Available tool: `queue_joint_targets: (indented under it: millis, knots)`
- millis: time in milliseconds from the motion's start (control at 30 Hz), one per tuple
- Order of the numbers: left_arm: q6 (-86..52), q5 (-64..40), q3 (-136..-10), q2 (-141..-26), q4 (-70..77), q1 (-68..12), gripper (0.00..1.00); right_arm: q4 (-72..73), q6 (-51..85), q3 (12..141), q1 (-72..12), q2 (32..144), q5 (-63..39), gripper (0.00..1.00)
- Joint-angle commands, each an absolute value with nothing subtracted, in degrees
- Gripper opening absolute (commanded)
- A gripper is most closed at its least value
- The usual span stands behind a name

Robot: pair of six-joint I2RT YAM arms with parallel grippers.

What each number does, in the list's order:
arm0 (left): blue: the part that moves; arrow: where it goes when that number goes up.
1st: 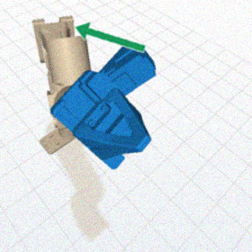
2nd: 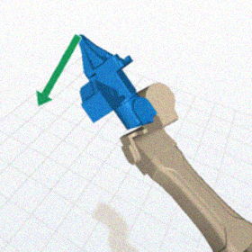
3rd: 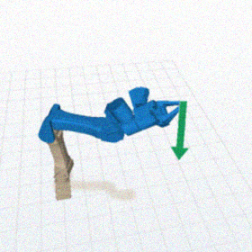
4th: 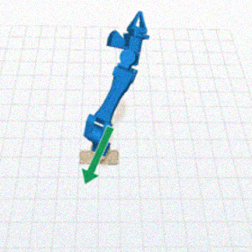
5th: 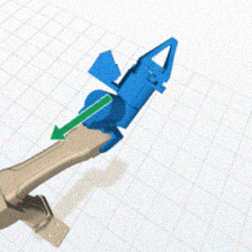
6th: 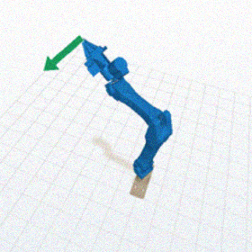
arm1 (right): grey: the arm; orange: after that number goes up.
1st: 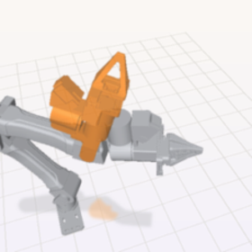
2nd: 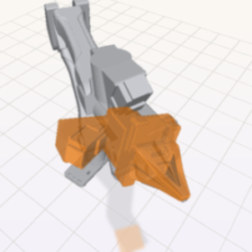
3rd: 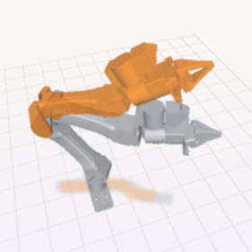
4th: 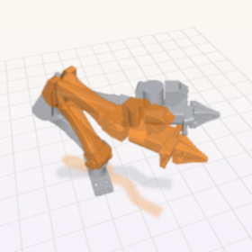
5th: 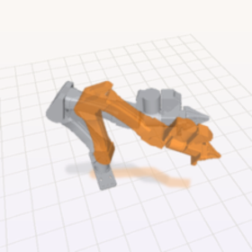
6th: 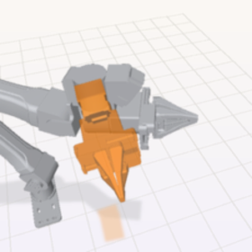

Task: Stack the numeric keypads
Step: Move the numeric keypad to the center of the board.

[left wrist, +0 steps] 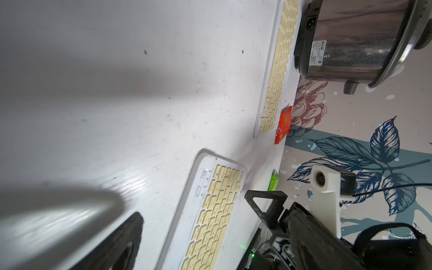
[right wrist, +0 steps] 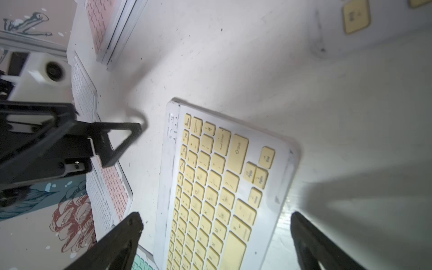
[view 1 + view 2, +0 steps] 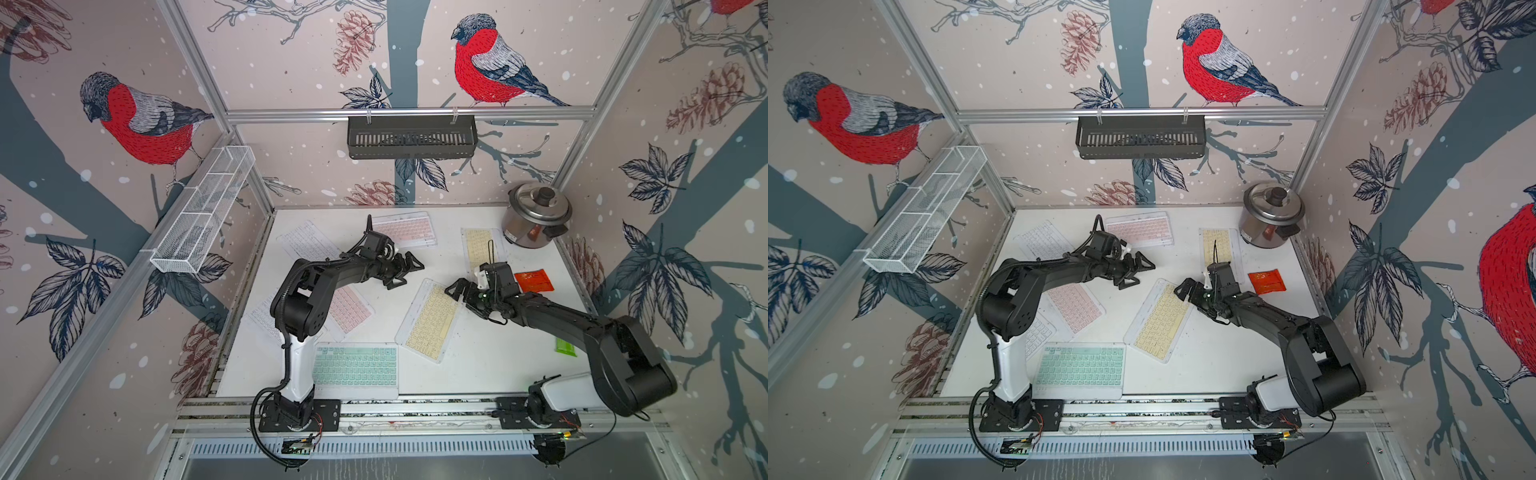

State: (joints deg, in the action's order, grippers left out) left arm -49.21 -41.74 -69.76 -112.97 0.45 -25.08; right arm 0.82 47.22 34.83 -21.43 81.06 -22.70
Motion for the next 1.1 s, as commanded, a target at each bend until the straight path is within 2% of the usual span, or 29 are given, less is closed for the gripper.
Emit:
queue_joint_targets:
  millis: [0,200,433,767,1067]
  knots:
    - [-42.82,-41.24,-66.98,-107.99,-8.4,-23.92,0.96,-4.24,41.75,34.22,-23.15,80.82,-25.22,1.0]
    - [-44.3,-45.67,-54.29,-100.94,-7.06,-23.73,0.96,-4.93,42.35,30.91,-30.59,80.22,-25.15,1.0]
    - [-42.28,-43.96,-48.48,-96.37,-9.98,-22.25,0.96,4.07,50.74,30.06,-37.84,82.71,-25.97,1.0]
    - [-43.2,-43.26,-56.77,-104.16,-7.95,-21.93,0.96,6.34,50.37,34.63,-34.61,86.31,-28.72,1.0]
    - [-43.49,-43.67,-69.91,-116.34,-9.07,-23.83,0.96,10.4,51.87,31.06,-35.04,85.95,-30.76,1.0]
